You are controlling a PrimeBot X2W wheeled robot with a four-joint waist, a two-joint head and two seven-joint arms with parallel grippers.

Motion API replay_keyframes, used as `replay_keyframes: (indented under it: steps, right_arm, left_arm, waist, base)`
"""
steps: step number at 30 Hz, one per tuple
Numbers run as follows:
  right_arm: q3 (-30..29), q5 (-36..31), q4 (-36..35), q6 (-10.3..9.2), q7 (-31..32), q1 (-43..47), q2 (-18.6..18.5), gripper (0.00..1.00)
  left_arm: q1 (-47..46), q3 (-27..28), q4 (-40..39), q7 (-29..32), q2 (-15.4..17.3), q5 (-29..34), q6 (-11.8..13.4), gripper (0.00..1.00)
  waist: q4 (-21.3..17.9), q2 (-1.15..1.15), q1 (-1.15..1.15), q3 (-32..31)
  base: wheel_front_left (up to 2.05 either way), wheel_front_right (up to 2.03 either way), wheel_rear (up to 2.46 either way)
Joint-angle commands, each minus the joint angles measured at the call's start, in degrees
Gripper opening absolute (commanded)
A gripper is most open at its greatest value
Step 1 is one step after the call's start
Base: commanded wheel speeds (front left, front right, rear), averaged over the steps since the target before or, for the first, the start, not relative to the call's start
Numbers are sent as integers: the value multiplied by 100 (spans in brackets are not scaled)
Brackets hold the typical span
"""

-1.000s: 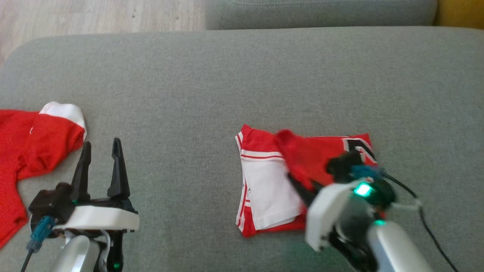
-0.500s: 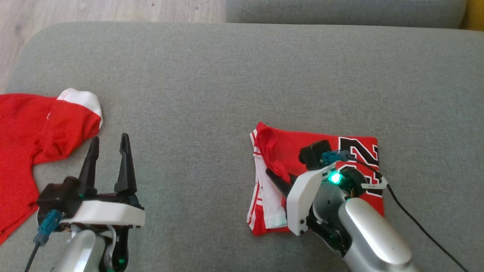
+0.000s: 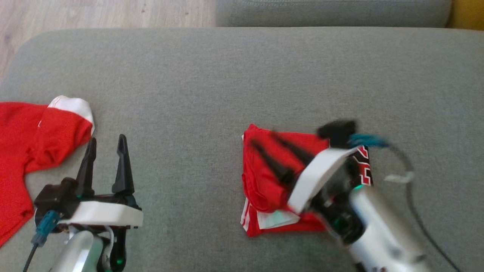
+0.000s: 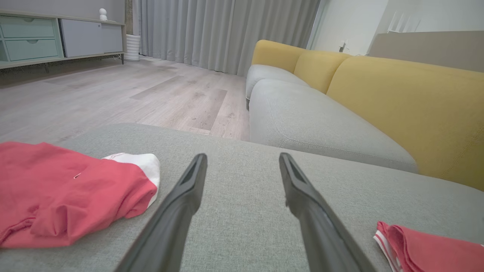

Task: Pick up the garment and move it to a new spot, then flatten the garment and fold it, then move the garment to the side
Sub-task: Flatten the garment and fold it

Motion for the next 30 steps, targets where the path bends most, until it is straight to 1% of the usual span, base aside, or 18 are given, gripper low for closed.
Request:
replay_keyframes:
  steps: [1,6,9,10,12,15,16,19,20,22,27,30]
  right_arm:
    - [-215,-180,-348,39,-107,-248,62,100]
    - [-1494,-1364,-938,39,-158,116,6,100]
    - [-1969,-2113,-1190,39,-246,460,-265,100]
    - [-1969,-2113,-1190,39,-246,460,-265,100]
    - [-2122,-2489,-1219,39,-352,713,-407,100]
    - [-2151,-2802,-1066,39,-459,1049,-440,100]
    - [-2088,-2874,-996,39,-514,1120,-427,100]
    - [-1427,-3018,-617,39,-866,1148,-316,100]
    - [-1237,-3048,-468,39,-965,1097,-283,82]
    - [-921,-3170,-99,39,-1113,962,-198,0]
    - [-240,-3491,949,39,-1219,513,-9,0]
    - [360,-3456,1505,39,-1141,265,44,0]
  left_arm:
    - [-170,270,-179,-70,188,-48,26,100]
    - [-48,353,-238,-86,269,-85,59,100]
    - [13,382,-273,-93,294,-106,75,100]
    - [13,382,-273,-93,294,-106,75,100]
    - [39,389,-296,-95,302,-117,83,100]
    - [59,385,-325,-96,305,-129,89,100]
    - [59,380,-333,-94,306,-132,90,100]
    - [21,352,-356,-77,307,-131,92,100]
    - [5,342,-358,-74,304,-129,92,100]
    - [-27,319,-356,-69,295,-123,89,100]
    - [-96,257,-330,-59,279,-109,72,100]
    - [-124,218,-305,-58,265,-102,61,100]
  waist:
    - [-32,0,0,-31]
    - [-85,0,0,-115]
    - [-99,0,0,-162]
    - [-99,0,0,-162]
    - [-103,0,0,-176]
    - [-100,0,0,-183]
    - [-98,0,0,-180]
    - [-71,0,0,-129]
    - [-60,0,0,-113]
    - [-30,0,0,-84]
    - [71,0,0,-39]
    - [139,0,0,-29]
  base:
    - [0,0,0]
    - [0,0,0]
    - [0,0,0]
    - [0,0,0]
    - [0,0,0]
    - [0,0,0]
    - [0,0,0]
    - [0,0,0]
    - [0,0,0]
    - [0,0,0]
    - [0,0,0]
    - [0,0,0]
